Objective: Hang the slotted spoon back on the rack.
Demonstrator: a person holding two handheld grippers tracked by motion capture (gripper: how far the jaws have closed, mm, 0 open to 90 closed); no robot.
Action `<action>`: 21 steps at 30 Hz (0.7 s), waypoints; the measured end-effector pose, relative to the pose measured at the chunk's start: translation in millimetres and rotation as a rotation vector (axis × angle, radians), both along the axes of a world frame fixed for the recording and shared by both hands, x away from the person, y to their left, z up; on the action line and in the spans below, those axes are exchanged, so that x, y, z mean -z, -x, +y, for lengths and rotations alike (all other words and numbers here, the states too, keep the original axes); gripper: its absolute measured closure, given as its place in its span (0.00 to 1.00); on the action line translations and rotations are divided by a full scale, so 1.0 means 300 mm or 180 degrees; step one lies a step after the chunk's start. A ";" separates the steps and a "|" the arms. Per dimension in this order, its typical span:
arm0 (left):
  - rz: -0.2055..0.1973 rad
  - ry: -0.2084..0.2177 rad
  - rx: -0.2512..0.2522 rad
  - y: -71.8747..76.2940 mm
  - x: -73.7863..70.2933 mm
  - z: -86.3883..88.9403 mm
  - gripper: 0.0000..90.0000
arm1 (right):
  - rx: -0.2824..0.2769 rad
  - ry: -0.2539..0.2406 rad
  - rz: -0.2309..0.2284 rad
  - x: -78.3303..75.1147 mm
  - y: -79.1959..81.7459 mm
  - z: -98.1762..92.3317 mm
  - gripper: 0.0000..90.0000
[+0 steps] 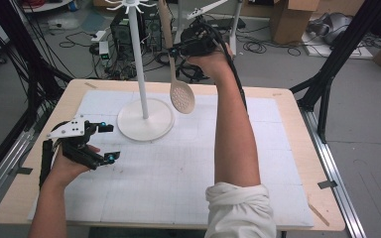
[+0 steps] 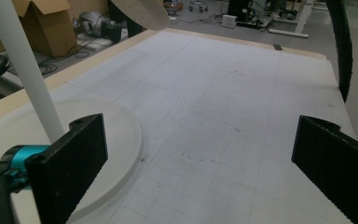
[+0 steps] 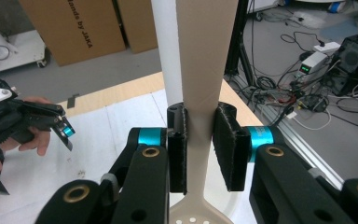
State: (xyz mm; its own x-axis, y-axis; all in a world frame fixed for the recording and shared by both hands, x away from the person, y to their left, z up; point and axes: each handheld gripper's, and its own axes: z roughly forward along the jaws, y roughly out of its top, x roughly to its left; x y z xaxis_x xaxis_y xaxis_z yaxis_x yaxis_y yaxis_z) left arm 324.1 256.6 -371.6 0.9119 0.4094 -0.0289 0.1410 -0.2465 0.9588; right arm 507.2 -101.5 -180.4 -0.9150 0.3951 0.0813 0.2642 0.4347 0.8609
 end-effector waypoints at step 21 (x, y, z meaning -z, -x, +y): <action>-0.0015 -0.0014 -0.0003 0.001 -0.001 0.000 0.04 | -0.0175 0.0111 0.0025 0.007 0.015 0.070 0.84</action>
